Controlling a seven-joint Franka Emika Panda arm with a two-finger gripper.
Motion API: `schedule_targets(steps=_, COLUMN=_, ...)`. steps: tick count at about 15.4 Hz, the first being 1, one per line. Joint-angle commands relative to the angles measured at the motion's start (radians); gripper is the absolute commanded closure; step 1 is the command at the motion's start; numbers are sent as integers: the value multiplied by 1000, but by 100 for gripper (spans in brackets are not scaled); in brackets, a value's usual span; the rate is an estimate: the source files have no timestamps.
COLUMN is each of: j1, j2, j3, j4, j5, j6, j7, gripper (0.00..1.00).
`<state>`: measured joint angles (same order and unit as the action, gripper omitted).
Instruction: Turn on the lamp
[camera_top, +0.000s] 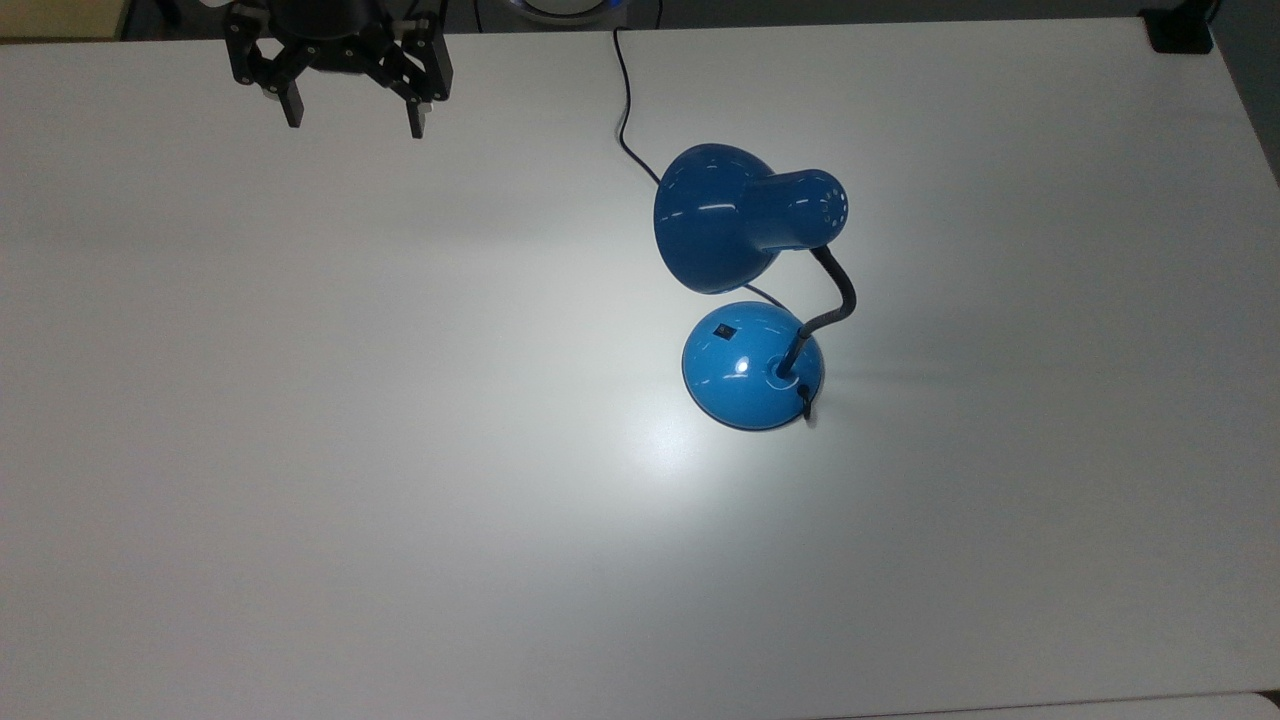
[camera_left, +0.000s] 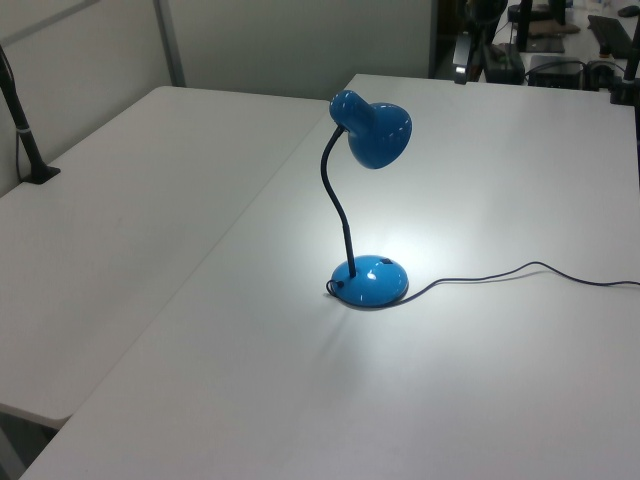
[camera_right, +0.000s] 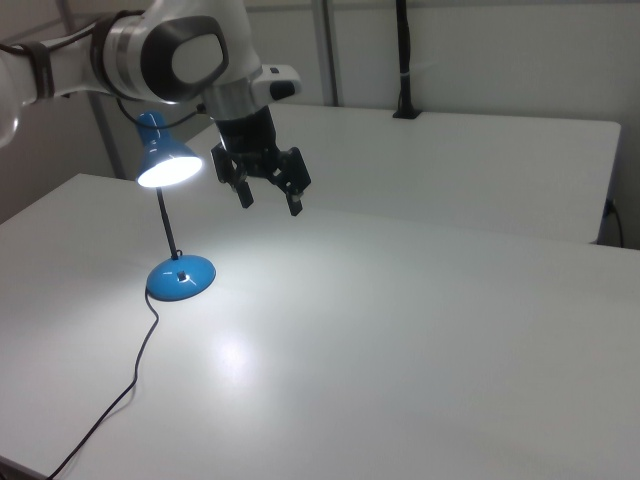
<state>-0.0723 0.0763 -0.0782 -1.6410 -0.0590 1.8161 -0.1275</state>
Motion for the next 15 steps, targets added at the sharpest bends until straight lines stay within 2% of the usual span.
schedule_targets(steps=1, j1=9, j2=-1, j3=5, j4=33, j5=-1, j6=-46, j7=-21, gripper=0)
schedule_targets(steps=3, j1=14, j2=-7, j3=12, j4=33, j5=14, j6=-44, j7=-15, gripper=0)
schedule_targets(steps=5, j1=14, j2=-13, j3=18, j4=32, j5=73, j6=-44, j7=-14, gripper=0)
schedule_targets(steps=6, j1=12, j2=-19, j3=26, j4=29, j5=79, j6=-47, j7=-14, gripper=0)
schedule_targets(steps=15, j1=12, j2=-26, j3=43, j4=27, j5=82, j6=-58, j7=-14, gripper=0)
